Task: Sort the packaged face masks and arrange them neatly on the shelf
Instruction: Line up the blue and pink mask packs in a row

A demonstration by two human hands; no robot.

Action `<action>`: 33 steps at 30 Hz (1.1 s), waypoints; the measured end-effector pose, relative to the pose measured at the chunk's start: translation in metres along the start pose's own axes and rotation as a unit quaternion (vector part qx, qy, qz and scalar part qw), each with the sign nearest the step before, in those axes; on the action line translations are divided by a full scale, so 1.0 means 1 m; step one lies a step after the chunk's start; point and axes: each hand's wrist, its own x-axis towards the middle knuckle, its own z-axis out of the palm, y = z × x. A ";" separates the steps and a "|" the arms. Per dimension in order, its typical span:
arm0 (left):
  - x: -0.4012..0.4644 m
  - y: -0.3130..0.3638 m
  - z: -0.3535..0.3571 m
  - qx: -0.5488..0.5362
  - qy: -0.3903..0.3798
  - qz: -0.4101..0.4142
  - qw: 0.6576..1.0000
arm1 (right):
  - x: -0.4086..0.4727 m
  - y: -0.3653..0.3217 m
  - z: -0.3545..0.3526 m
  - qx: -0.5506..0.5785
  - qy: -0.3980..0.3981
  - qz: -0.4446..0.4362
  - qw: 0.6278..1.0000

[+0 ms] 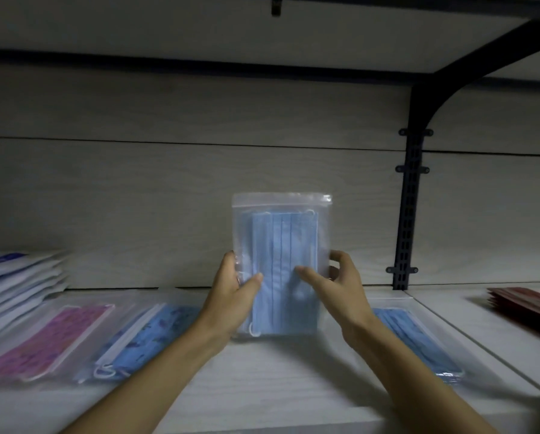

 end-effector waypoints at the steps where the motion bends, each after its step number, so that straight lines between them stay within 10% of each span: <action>1: 0.002 0.002 -0.001 -0.012 0.012 -0.005 1.000 | 0.001 -0.001 -0.002 -0.008 -0.007 0.005 1.000; 18: 0.007 0.014 -0.001 0.060 -0.049 -0.293 0.953 | -0.005 -0.009 -0.022 -0.218 -0.114 0.153 0.957; 33: -0.021 0.015 0.000 0.332 -0.113 -0.235 0.907 | -0.024 -0.018 -0.021 -0.448 -0.187 0.128 0.865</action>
